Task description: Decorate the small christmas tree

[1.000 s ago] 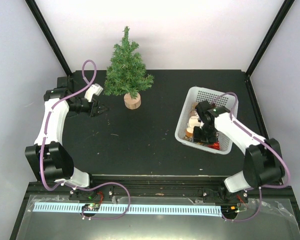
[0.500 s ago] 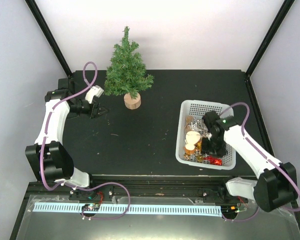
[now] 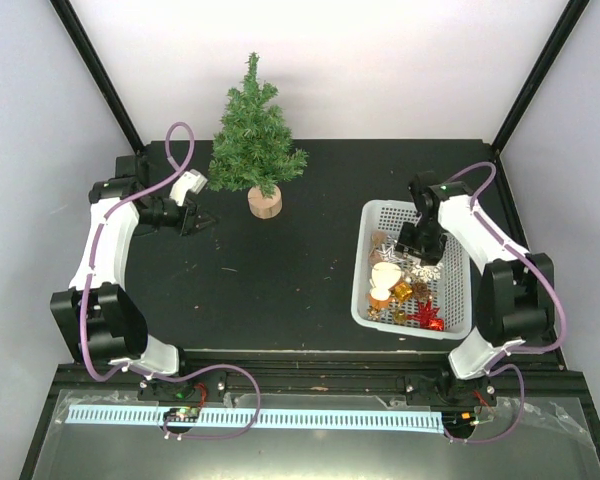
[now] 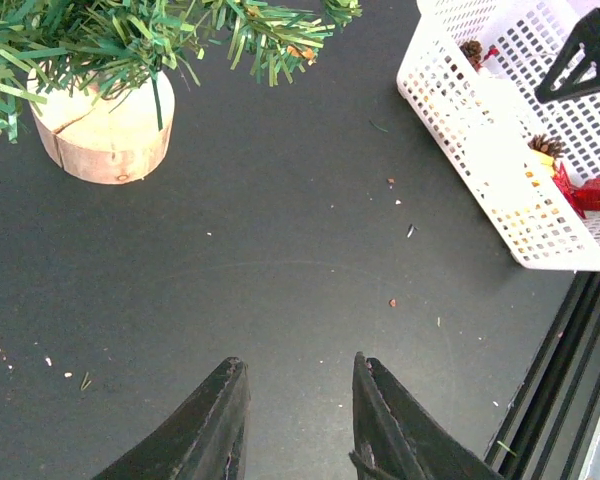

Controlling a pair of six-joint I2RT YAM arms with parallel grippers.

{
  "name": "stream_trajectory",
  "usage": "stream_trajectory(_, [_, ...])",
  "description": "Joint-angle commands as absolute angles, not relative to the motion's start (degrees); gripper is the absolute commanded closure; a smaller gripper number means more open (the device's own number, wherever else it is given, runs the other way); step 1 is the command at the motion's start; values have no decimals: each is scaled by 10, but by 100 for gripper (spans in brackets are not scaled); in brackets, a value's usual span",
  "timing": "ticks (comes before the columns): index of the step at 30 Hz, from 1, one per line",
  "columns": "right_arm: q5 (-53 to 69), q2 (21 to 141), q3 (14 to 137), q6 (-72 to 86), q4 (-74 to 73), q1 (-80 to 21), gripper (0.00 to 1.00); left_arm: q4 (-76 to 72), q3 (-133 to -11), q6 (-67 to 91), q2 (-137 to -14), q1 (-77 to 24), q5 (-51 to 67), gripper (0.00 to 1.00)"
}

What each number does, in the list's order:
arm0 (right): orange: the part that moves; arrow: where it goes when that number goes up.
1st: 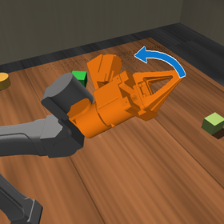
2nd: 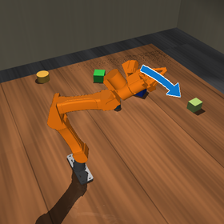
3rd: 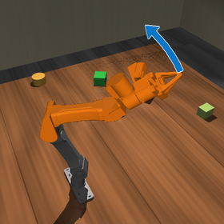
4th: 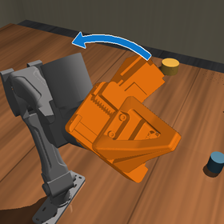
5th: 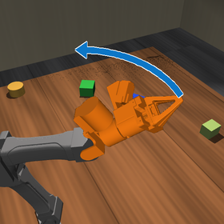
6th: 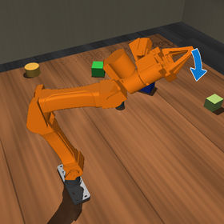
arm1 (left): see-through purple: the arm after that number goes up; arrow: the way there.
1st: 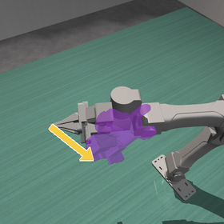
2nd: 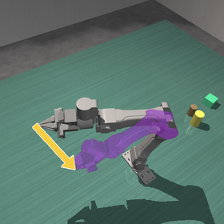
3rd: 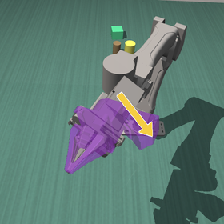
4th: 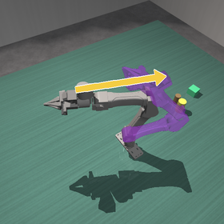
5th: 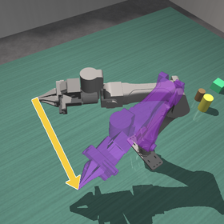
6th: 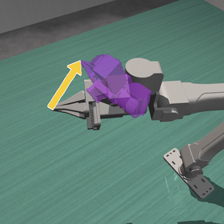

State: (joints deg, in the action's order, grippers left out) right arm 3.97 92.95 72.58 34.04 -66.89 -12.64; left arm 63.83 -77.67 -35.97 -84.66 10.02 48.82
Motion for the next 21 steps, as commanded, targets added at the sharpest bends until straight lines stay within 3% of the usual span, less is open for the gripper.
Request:
stream_trajectory(1, [48,948,746,335,-658,-99,44,646,-780,-367,-820,99,489,69])
stream_trajectory(15, [63,1018,690,375,-585,-89,45,645,-768,-367,-799,98,486,69])
stream_trajectory(21, [33,1035,686,383,-573,-79,53,648,-764,-371,-790,99,485,69])
